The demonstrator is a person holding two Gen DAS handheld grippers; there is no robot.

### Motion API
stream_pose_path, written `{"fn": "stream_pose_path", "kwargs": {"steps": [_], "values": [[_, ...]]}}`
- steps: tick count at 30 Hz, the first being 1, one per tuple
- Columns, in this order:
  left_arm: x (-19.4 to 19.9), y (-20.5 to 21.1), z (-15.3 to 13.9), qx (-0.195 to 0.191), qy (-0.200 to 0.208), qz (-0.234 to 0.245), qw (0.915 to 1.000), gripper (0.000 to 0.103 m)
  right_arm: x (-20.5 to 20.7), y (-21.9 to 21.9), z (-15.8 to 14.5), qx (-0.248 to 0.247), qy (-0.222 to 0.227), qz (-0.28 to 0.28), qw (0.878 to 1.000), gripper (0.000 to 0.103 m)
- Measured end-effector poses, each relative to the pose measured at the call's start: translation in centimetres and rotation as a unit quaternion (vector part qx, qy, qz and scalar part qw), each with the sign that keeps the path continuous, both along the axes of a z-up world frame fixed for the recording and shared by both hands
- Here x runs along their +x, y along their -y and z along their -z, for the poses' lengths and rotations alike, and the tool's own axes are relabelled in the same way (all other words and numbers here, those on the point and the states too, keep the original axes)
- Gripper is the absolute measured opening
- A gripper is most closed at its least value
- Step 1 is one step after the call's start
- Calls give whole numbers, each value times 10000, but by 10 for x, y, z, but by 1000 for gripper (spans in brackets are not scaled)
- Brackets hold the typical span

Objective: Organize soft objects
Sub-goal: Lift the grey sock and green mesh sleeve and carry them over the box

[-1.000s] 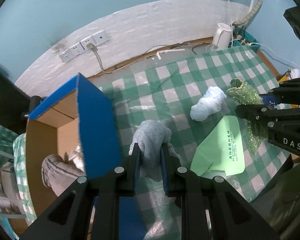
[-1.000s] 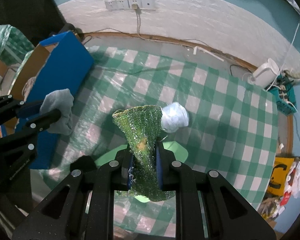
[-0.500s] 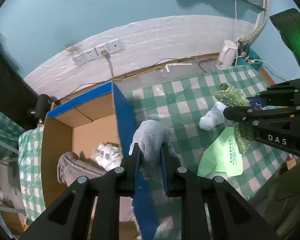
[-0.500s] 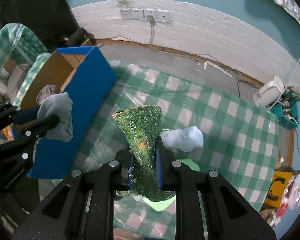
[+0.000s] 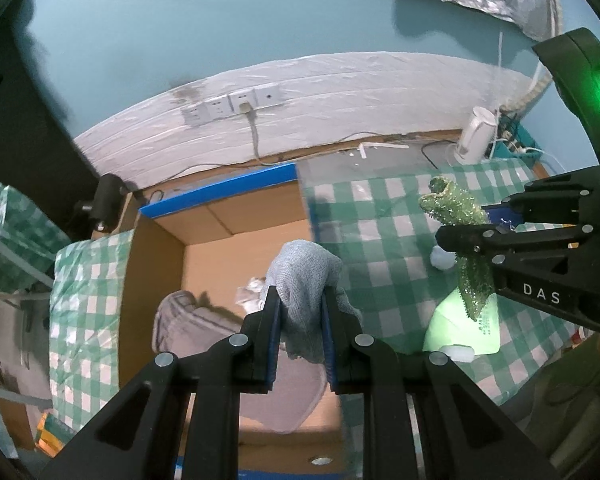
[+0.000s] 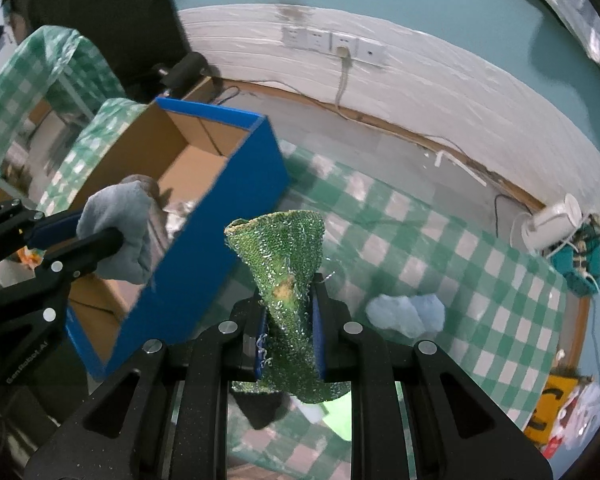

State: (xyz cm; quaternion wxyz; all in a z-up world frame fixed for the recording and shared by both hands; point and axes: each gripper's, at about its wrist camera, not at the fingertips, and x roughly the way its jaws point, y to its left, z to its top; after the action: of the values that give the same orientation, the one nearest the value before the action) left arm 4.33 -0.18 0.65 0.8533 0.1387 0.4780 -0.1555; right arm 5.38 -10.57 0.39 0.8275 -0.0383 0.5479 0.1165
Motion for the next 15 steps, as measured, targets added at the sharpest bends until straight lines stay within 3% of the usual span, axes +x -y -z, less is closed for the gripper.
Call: {"fn": "stream_pose_path", "kwargs": {"steps": [15], "values": [[5,-76,13,71,-93,-713,9974,18,17,-75,-6,-70,28,-606,9981,17]]}}
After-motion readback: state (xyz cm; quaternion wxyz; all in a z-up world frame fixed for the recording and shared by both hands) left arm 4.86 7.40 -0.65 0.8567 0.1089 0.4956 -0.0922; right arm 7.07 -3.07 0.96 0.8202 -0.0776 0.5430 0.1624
